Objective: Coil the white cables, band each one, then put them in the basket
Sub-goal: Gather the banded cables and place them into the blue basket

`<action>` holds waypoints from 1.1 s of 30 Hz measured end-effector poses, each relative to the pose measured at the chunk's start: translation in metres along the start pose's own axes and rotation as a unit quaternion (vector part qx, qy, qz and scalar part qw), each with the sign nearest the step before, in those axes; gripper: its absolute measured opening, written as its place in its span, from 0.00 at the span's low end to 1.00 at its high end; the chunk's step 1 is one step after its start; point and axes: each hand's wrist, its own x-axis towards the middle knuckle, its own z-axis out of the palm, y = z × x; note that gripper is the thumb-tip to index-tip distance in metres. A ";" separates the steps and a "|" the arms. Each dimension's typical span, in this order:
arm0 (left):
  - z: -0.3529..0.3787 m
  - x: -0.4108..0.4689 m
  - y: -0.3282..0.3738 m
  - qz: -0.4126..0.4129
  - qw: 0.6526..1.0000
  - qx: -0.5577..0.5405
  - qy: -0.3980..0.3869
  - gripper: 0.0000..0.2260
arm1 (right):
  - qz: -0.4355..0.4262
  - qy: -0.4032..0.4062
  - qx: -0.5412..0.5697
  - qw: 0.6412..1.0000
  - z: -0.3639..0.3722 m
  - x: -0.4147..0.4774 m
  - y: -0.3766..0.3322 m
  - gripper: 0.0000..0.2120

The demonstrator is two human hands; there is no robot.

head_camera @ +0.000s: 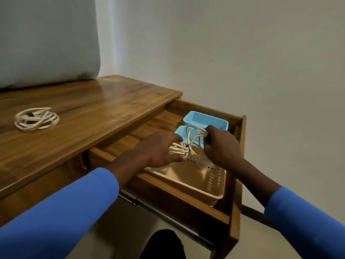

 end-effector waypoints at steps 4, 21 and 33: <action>0.005 0.005 -0.010 0.021 0.998 0.011 -0.060 0.31 | -0.052 -0.045 -0.060 0.996 0.008 -0.022 -0.003 0.22; 0.040 0.025 -0.021 0.050 0.982 0.012 -0.183 0.33 | 0.192 -0.246 0.166 0.935 0.045 0.122 0.054 0.14; 0.005 0.007 -0.018 0.030 0.986 -0.011 -0.162 0.35 | -0.014 -0.049 0.007 0.999 0.044 0.101 0.006 0.19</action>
